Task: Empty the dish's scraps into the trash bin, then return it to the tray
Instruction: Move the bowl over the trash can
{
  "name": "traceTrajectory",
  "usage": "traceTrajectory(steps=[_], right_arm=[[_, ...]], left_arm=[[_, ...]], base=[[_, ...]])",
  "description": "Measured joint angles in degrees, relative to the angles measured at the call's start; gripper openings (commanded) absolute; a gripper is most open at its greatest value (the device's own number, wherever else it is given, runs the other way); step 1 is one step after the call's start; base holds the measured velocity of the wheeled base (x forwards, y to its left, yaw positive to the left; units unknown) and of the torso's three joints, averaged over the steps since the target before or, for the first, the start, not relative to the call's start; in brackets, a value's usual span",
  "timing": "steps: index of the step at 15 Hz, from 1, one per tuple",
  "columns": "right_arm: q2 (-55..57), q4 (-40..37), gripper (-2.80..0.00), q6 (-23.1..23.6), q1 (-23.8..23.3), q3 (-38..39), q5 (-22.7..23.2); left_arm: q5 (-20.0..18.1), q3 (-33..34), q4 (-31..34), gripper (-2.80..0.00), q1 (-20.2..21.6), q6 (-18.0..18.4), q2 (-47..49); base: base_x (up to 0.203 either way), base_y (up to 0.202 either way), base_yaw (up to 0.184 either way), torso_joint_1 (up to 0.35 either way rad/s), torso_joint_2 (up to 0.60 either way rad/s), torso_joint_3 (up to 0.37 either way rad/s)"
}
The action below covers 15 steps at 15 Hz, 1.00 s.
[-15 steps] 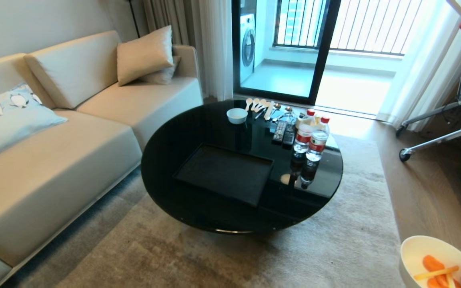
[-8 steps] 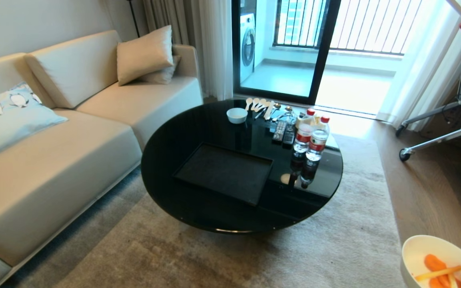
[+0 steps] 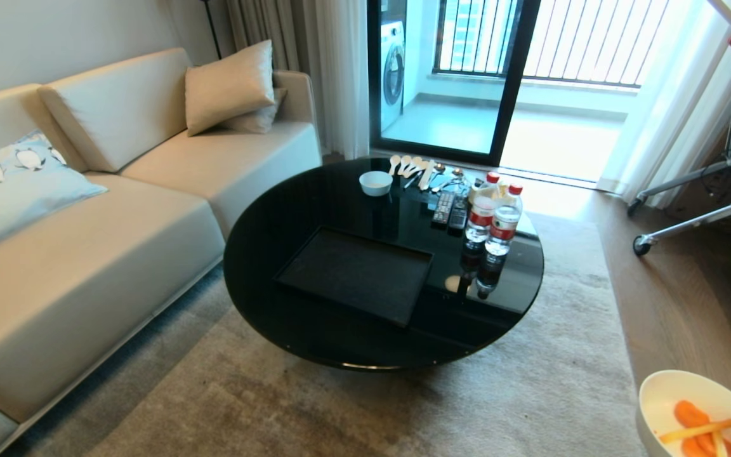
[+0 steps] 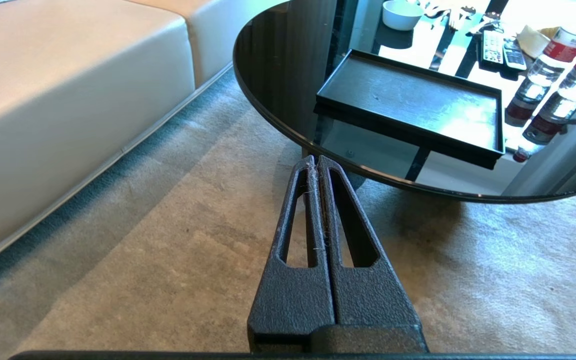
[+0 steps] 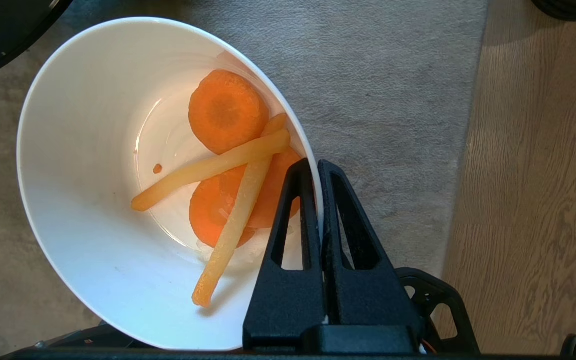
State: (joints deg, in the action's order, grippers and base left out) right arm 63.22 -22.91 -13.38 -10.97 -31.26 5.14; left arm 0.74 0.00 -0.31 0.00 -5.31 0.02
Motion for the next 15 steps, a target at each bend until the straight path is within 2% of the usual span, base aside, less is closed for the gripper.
traceTrajectory(steps=[10,15], right_arm=[[0.8,-0.1,-2.8,-0.3,0.1,0.0,0.1],[1.1,-0.2,-2.8,-0.3,-0.1,0.2,0.1]], left_arm=[[0.0,0.0,0.0,-2.8,0.0,0.0,0.0],[0.0,0.0,0.0,-2.8,0.0,0.0,0.0]], base=[[0.0,0.0,0.0,0.0,0.0,0.0],[0.001,0.01,-0.148,0.0,0.0,0.001]])
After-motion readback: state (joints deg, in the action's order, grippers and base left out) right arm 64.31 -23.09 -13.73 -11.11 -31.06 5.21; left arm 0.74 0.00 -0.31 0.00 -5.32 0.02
